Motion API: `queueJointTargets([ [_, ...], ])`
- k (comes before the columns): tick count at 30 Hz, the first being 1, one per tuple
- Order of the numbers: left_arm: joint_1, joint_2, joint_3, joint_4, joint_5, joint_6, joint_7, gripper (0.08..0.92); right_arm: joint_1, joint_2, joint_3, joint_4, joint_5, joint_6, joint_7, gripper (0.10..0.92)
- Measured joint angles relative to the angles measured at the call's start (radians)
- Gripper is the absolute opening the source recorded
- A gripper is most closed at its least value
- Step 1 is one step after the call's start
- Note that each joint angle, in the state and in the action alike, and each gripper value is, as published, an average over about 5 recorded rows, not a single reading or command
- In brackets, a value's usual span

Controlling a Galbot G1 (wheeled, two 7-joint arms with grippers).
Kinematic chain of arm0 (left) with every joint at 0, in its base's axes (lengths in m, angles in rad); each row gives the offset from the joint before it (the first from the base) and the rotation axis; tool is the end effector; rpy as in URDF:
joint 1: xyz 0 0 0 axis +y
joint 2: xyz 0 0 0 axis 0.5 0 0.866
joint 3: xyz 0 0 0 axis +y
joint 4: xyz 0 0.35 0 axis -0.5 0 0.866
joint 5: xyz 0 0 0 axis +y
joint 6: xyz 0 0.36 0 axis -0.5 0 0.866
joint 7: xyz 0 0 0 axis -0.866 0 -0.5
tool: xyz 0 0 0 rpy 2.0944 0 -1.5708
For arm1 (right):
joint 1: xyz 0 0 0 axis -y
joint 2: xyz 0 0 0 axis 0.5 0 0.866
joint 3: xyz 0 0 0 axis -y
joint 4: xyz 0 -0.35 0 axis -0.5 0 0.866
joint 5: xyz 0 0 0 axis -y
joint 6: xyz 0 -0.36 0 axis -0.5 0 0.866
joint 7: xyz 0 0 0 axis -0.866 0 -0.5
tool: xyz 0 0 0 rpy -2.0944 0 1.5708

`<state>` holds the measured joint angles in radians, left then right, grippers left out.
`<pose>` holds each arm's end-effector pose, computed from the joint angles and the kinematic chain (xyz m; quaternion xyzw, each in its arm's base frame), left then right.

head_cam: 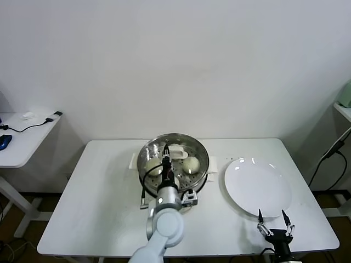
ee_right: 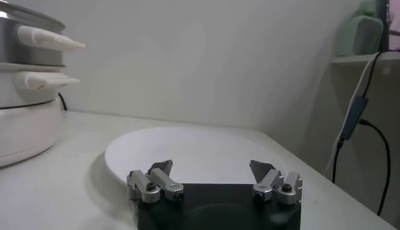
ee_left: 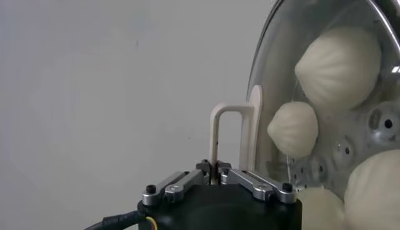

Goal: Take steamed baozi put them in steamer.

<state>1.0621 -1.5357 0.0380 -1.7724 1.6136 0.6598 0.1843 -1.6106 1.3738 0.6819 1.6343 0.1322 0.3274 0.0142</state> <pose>0.2943 -0.1780 -0.2888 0.0307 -0.7251 -0.6870 0.0361 0.1345 -0.1196 -0.4513 -0.0578 -0.9937 0.0633 0.0729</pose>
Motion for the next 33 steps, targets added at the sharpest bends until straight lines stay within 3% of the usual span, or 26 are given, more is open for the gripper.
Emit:
queueJointTargets([
  [7, 0.009, 0.003, -0.003, 0.0, 0.003, -0.001, -0.003, 0.18, 0.0, 0.002, 0.0, 0.0, -0.006, 0.006, -0.002, 0.823],
  [27, 0.061, 0.073, 0.025, -0.144, -0.152, -0.021, -0.016, 0.75, 0.002, 0.01, -0.005, -0.004, -0.013, 0.0, -0.01, 0.823],
  [33, 0.105, 0.12, -0.016, -0.216, -0.347, -0.116, -0.086, 0.821, 0.003, 0.01, -0.007, 0.0, 0.01, 0.038, -0.015, 0.823],
])
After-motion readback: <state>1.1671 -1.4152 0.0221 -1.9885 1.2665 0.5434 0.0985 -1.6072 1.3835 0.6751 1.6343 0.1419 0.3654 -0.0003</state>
